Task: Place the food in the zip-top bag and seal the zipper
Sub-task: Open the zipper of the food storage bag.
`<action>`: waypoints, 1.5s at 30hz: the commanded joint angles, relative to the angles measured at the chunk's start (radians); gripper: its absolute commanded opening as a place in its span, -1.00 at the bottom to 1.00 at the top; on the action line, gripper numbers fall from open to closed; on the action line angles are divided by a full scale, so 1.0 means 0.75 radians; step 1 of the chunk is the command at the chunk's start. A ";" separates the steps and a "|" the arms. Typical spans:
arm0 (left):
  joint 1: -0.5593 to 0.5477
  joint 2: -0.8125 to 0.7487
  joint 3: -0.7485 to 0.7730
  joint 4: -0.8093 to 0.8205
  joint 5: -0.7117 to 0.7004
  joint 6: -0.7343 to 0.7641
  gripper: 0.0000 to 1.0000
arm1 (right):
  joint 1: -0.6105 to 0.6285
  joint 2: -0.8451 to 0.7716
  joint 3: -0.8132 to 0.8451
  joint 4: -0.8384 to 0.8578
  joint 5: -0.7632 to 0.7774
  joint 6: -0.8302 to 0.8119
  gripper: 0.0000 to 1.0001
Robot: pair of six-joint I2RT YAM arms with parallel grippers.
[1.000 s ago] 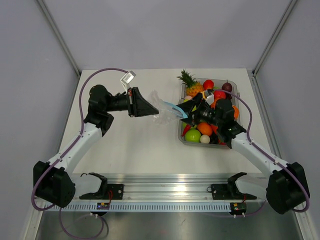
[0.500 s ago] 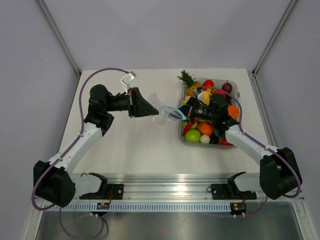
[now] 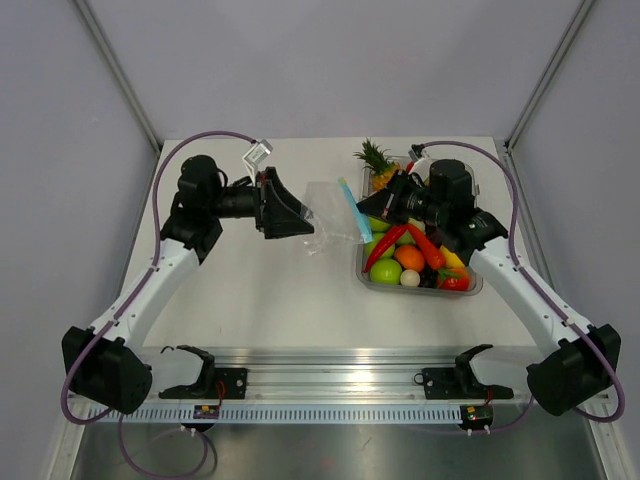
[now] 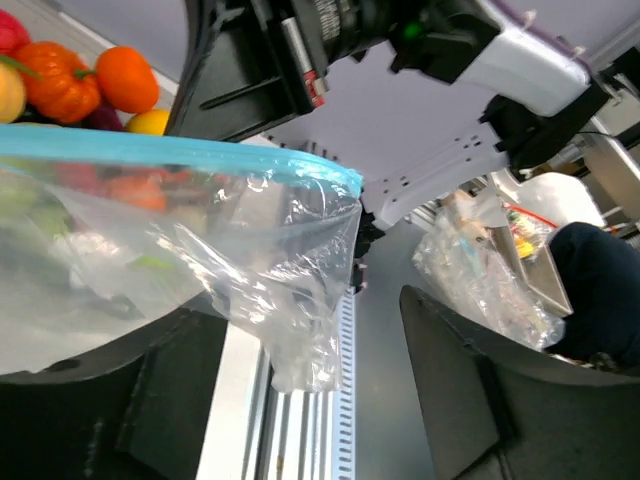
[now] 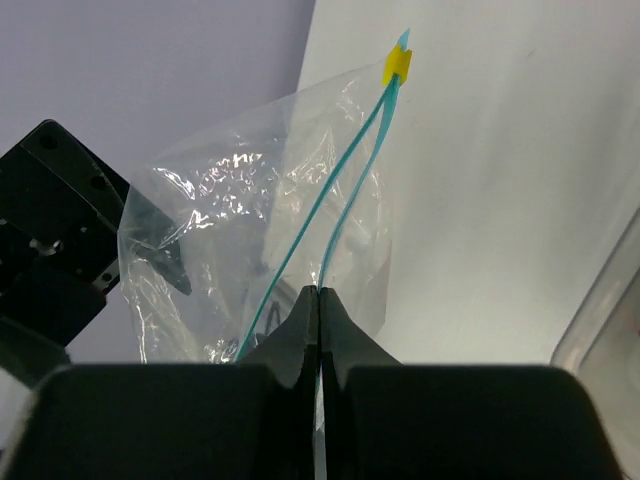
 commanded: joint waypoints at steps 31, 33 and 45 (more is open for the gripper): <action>-0.196 0.352 0.291 -0.761 -0.905 -0.169 0.33 | 0.279 0.199 0.144 -0.138 0.870 -0.348 -1.00; -0.230 0.397 0.297 -0.743 -0.911 -0.181 0.32 | 0.279 0.201 0.148 -0.136 0.866 -0.350 -1.00; -0.282 0.558 0.336 -0.677 -0.968 -0.245 -0.02 | 0.300 0.181 0.129 -0.126 0.829 -0.334 -1.00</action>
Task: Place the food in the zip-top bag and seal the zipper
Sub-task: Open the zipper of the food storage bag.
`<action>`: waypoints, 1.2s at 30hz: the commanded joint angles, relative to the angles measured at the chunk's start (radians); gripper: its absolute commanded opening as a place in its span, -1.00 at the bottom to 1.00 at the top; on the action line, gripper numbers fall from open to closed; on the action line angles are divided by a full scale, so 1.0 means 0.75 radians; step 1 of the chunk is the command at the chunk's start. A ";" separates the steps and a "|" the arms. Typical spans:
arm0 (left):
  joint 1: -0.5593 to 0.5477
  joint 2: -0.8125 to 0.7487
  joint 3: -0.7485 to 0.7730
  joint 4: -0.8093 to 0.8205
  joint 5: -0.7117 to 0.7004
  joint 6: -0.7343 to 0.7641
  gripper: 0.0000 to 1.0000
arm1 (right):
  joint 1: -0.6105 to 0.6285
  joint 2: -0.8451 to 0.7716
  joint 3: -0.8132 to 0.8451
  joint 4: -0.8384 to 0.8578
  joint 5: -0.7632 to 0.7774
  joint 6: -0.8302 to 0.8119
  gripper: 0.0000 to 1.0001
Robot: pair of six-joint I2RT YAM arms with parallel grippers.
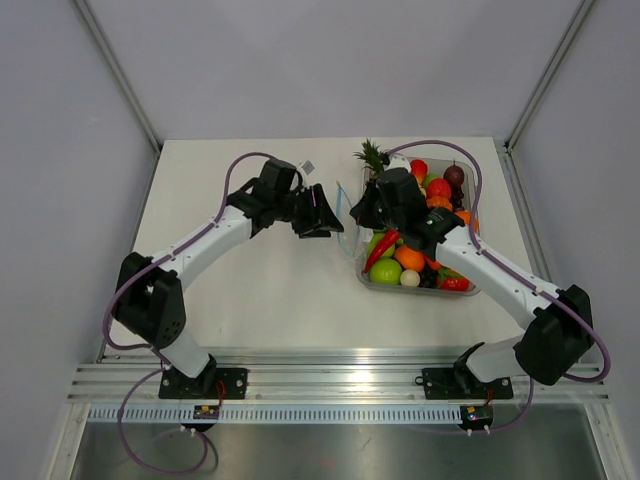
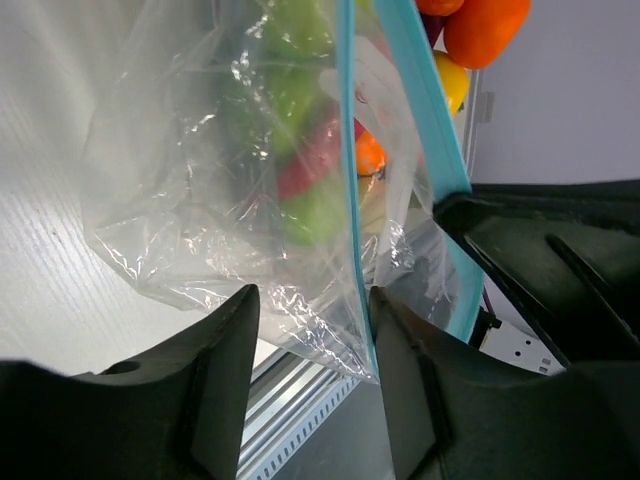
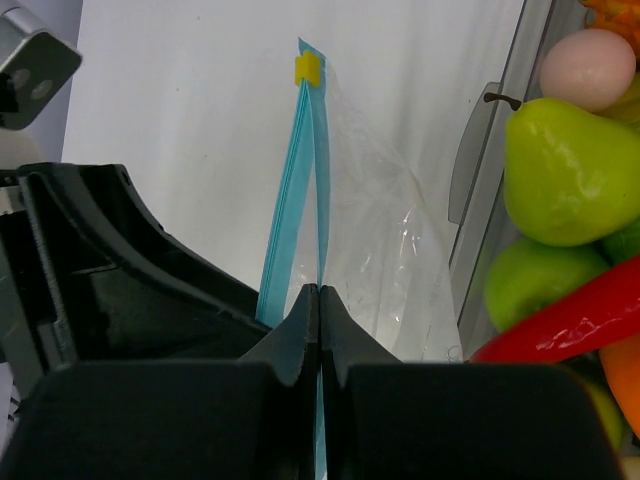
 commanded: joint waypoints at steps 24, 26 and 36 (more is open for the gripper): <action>0.144 0.028 0.186 -0.335 -0.124 0.410 -1.00 | 0.053 0.106 -0.094 0.049 0.064 0.063 -1.00; 0.142 0.049 0.184 -0.335 -0.133 0.417 -1.00 | 0.057 0.116 -0.088 0.051 0.044 0.069 -1.00; 0.097 0.096 0.208 -0.396 -0.312 0.435 -1.00 | 0.055 -0.022 -0.029 -0.119 0.217 0.059 0.10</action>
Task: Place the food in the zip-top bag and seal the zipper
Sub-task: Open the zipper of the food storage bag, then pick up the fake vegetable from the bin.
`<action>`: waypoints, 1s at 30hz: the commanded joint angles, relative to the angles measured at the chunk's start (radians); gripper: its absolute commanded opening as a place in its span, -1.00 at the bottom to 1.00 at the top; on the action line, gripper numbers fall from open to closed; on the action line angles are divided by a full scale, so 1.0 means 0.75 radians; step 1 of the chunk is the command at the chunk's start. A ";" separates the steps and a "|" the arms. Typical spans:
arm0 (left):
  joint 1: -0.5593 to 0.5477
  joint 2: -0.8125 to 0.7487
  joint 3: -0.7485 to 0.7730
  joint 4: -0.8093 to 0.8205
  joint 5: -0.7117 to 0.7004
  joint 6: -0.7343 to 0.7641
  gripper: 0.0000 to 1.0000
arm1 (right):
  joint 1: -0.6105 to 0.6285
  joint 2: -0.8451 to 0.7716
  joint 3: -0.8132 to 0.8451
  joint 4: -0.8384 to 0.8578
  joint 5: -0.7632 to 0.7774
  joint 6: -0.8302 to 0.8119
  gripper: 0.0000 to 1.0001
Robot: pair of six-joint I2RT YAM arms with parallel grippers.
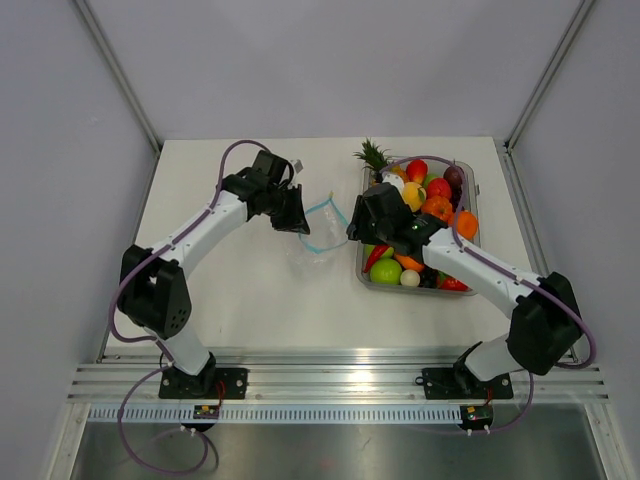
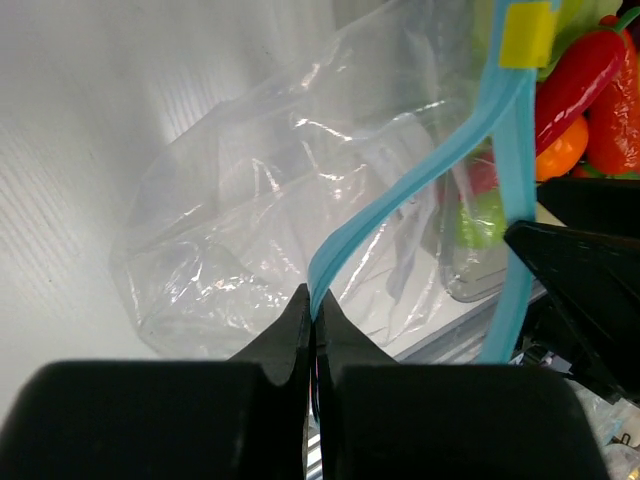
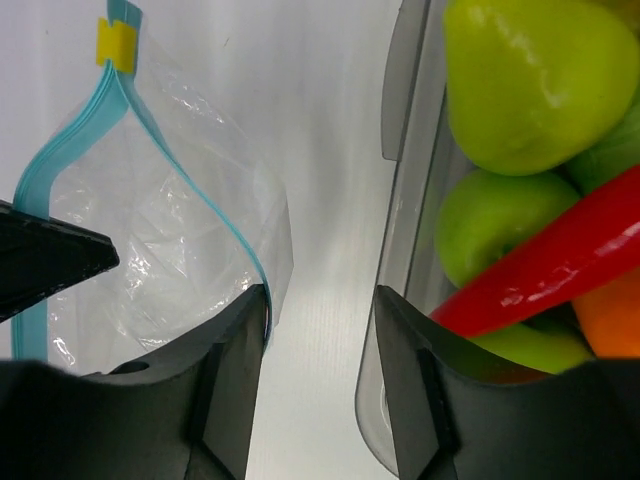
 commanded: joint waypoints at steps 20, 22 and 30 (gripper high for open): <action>-0.124 0.002 0.044 0.022 -0.161 -0.005 -1.00 | -0.292 -0.159 -0.260 0.087 -0.010 0.231 0.39; -0.124 0.002 0.046 0.016 -0.165 -0.005 -1.00 | -0.303 -0.120 -0.252 0.106 -0.016 0.223 0.36; -0.134 0.016 0.089 -0.025 -0.196 0.009 -1.00 | -0.309 0.007 -0.204 0.145 -0.037 0.231 -0.15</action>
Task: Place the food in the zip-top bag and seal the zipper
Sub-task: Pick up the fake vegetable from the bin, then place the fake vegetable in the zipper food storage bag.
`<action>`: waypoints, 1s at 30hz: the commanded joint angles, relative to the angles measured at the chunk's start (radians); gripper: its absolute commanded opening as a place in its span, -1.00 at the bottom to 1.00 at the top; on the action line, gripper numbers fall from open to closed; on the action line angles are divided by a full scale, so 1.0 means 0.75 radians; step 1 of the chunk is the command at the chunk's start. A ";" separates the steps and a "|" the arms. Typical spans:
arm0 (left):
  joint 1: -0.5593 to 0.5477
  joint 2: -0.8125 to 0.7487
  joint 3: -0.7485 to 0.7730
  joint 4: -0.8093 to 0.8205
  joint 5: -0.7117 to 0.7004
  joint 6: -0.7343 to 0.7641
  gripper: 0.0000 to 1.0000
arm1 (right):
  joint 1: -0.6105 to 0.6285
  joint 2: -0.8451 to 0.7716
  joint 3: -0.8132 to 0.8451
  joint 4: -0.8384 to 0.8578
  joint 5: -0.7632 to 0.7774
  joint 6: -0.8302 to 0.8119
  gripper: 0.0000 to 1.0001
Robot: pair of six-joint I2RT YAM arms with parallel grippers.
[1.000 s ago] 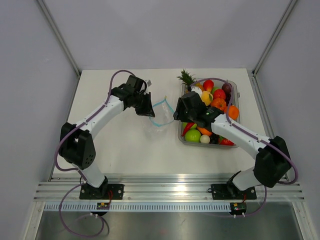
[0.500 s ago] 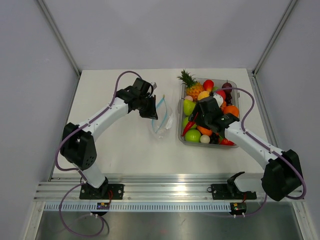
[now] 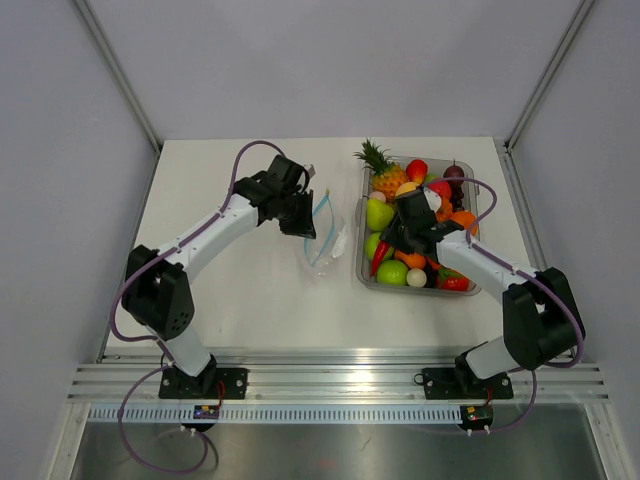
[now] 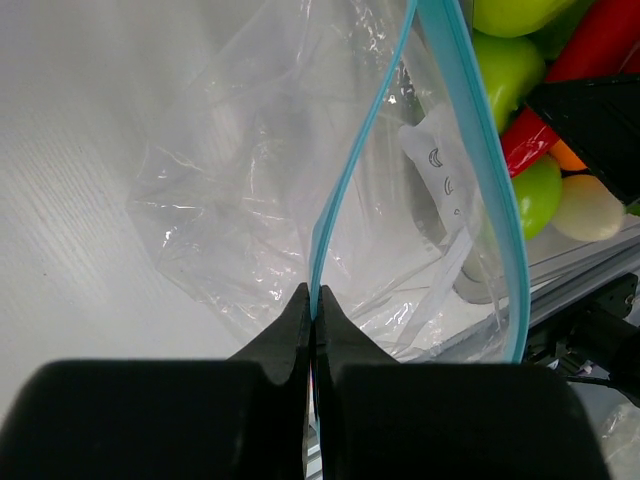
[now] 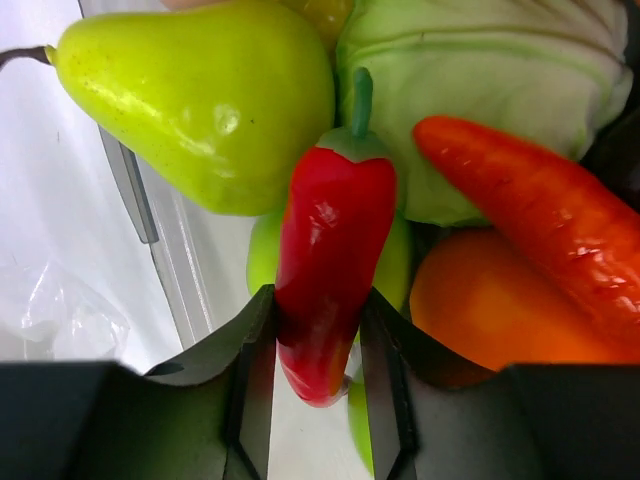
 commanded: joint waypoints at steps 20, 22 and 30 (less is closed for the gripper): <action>-0.052 0.071 0.179 -0.094 -0.138 0.040 -1.00 | 0.211 -0.335 0.376 -0.128 0.072 -0.153 -1.00; -0.050 0.067 0.181 -0.094 -0.136 0.040 -1.00 | 0.268 -0.302 0.458 -0.122 0.082 -0.161 -1.00; -0.058 0.029 0.136 -0.053 -0.122 0.050 -1.00 | 0.366 -0.108 0.606 -0.087 0.088 -0.161 -1.00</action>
